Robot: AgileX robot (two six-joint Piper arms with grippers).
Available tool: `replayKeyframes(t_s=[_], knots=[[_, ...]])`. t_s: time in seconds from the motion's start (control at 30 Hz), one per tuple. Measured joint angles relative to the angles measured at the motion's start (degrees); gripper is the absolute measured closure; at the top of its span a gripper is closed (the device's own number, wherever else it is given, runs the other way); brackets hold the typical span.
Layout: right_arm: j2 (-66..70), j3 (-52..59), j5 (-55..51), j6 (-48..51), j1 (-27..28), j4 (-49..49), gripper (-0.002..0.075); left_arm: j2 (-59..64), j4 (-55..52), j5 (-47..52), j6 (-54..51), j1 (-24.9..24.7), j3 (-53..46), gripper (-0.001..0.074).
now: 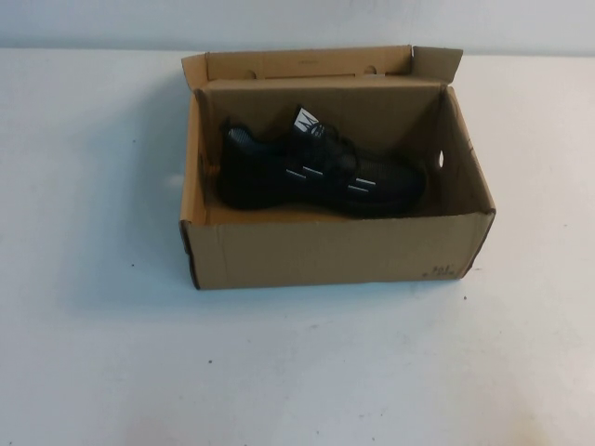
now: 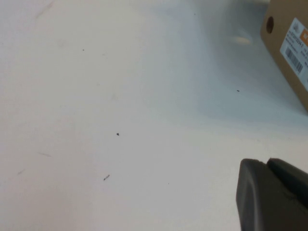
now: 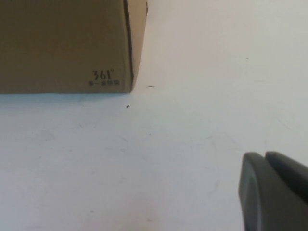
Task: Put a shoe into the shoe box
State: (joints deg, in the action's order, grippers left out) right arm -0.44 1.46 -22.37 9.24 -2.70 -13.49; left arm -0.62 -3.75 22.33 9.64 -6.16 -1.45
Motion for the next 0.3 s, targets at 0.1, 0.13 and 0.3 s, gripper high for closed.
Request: replayKeyframes(t_s=[0.1,0.13,0.3], knots=[[0.00,0.00,0.00,0.00,0.09,-0.14,0.0742,0.00,0.00,0.00,0.00,0.00,0.00,0.0737],[0.00,0.00,-0.02,0.00,0.09,-0.22,0.0742,0.00,0.00,0.00,0.00,0.00,0.00,0.0737],[0.00,0.00,-0.02,0.00,0.09,-0.35,0.0742,0.00,0.00,0.00,0.00,0.00,0.00,0.0737]])
